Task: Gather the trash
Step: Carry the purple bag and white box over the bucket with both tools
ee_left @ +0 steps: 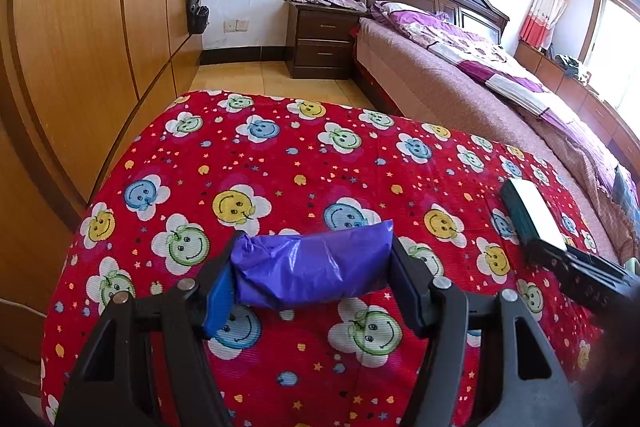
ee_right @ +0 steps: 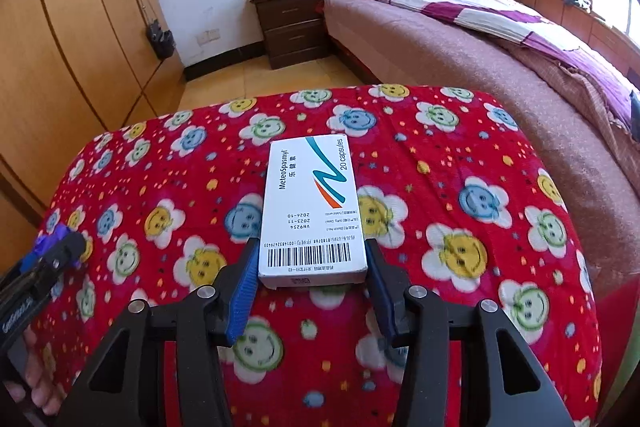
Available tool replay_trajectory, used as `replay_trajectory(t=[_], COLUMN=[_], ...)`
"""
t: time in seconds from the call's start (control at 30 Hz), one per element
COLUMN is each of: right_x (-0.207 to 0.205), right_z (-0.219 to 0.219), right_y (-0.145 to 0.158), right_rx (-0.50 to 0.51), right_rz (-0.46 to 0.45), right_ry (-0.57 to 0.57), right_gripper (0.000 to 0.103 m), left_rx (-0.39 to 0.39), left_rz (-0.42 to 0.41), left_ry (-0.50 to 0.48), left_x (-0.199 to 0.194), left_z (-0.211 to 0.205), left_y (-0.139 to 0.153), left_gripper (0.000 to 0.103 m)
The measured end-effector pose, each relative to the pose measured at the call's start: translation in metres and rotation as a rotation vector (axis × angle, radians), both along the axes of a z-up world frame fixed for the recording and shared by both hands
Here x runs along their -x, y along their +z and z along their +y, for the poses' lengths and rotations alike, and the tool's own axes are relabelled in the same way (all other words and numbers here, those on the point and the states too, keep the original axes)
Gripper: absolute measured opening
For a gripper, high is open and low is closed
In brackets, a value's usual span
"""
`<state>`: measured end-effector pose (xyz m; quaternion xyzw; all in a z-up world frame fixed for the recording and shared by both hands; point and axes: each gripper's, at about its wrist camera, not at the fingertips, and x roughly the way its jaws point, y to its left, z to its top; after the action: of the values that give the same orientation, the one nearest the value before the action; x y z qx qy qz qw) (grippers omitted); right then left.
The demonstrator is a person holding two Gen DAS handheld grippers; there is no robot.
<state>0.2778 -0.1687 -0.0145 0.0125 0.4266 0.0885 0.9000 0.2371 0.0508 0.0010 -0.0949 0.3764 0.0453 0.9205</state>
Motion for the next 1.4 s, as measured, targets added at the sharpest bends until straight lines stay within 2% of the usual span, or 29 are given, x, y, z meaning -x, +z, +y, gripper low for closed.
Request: replay_trajectory(t=[0.5, 0.8, 0.97, 1.2, 1.4], right_x=[0.097, 0.164, 0.199, 0.235, 0.258], right_z=[-0.034, -0.079, -0.107, -0.150, -0.182], right_y=[0.036, 0.052, 0.056, 0.060, 0.060], right_rx=[-0.100, -0.124, -0.083, -0.085, -0.116], right_rz=[-0.058, -0.105, -0.121, -0.157, -0.179], right_ry=[-0.086, -0.228, -0.320, -0.437, -0.511], right_gripper=[0.051, 0.051, 0.051, 0.051, 0.051], left_rx=[0.024, 0.052, 0.035, 0.025, 0.051], left_rz=[-0.056, -0.102, -0.123, -0.139, -0.126], left_ry=[-0.065, -0.159, -0.226, -0.301, -0.373], left_x=[0.016, 0.030, 0.043, 0.069, 0.090], left_z=[-0.011, -0.026, -0.041, -0.066, -0.092], left_y=[0.014, 0.035, 0.050, 0.072, 0.084], left_gripper=[0.067, 0.067, 0.067, 0.067, 0.067])
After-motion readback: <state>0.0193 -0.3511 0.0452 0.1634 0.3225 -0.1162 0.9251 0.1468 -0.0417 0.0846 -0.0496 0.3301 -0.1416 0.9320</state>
